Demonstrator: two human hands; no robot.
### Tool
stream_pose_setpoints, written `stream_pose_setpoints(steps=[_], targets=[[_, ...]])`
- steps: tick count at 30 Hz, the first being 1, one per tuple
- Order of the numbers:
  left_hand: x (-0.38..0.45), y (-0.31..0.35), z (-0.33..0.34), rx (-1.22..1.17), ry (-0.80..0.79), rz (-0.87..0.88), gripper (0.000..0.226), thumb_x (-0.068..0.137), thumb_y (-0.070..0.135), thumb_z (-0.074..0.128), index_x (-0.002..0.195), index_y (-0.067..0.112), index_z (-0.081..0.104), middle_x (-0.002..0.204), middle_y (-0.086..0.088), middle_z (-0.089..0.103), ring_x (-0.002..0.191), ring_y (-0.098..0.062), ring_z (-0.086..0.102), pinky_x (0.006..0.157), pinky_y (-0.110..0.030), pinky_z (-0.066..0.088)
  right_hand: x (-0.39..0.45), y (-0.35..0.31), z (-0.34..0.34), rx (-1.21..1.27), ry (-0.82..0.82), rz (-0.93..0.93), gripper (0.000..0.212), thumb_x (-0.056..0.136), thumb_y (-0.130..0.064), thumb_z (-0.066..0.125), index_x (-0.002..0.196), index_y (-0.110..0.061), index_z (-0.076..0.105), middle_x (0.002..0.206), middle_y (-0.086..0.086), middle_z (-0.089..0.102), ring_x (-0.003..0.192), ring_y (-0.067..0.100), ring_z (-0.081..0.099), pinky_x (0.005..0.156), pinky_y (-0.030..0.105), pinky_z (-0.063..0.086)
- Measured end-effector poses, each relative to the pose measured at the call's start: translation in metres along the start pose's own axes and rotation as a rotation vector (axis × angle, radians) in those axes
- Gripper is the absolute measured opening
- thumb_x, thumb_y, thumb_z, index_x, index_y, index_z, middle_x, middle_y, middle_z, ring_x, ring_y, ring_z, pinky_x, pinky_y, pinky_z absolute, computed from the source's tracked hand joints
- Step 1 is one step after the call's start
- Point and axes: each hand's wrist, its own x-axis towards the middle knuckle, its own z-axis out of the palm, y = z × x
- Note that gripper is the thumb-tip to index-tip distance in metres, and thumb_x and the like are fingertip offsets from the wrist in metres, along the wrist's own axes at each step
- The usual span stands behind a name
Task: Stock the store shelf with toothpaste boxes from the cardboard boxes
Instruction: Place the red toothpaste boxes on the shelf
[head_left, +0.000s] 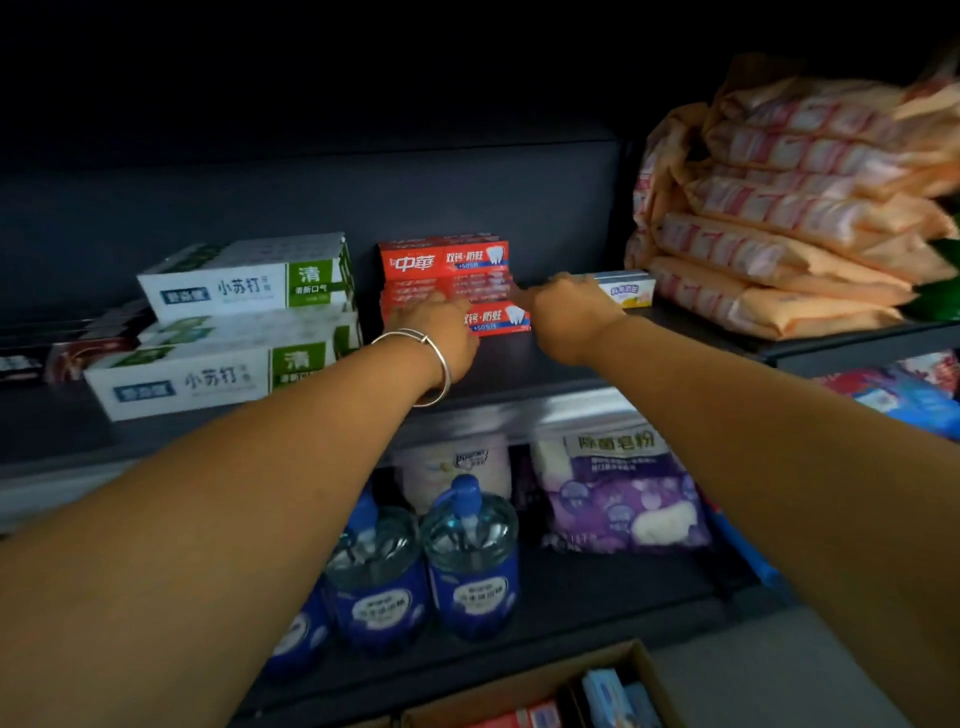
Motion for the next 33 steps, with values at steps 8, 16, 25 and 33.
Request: stream_pose_setpoints(steps=[8, 16, 25, 33], targets=[[-0.093, 0.04, -0.002, 0.005, -0.036, 0.009, 0.061, 0.09, 0.037, 0.054, 0.142, 0.017, 0.029, 0.141, -0.009, 0.031, 0.131, -0.029, 0.029, 0.104, -0.04, 0.028, -0.105, -0.018, -0.006, 0.03, -0.022, -0.043, 0.049, 0.093, -0.017, 0.049, 0.14, -0.016, 0.036, 0.137, 0.006, 0.046, 0.125, 0.029, 0.038, 0.099, 0.041, 0.034], [-0.175, 0.061, 0.057, -0.026, -0.182, 0.046, 0.067, 0.085, 0.037, 0.061, 0.14, 0.015, 0.031, 0.14, -0.01, 0.033, 0.129, -0.03, 0.032, 0.101, -0.041, 0.031, -0.198, -0.037, 0.04, 0.109, -0.158, -0.105, 0.041, 0.091, -0.019, 0.054, 0.13, -0.011, 0.045, 0.13, 0.012, 0.053, 0.122, 0.031, 0.043, 0.094, 0.04, 0.038], [-0.219, 0.053, 0.164, -0.03, -0.416, 0.051, 0.073, 0.082, 0.037, 0.066, 0.142, 0.018, 0.029, 0.143, -0.006, 0.031, 0.133, -0.027, 0.028, 0.104, -0.044, 0.027, -0.247, -0.059, 0.146, 0.144, -0.419, -0.139, 0.057, 0.094, -0.023, 0.053, 0.145, -0.014, 0.031, 0.14, 0.01, 0.046, 0.127, 0.03, 0.039, 0.102, 0.041, 0.037], [-0.228, 0.033, 0.256, -0.006, -0.572, 0.058, 0.073, 0.08, 0.039, 0.067, 0.141, 0.02, 0.031, 0.138, -0.005, 0.035, 0.131, -0.026, 0.031, 0.104, -0.043, 0.028, -0.249, -0.089, 0.237, 0.3, -0.537, -0.161, 0.046, 0.089, -0.031, 0.058, 0.131, -0.016, 0.047, 0.13, 0.006, 0.052, 0.122, 0.024, 0.042, 0.101, 0.037, 0.036]])
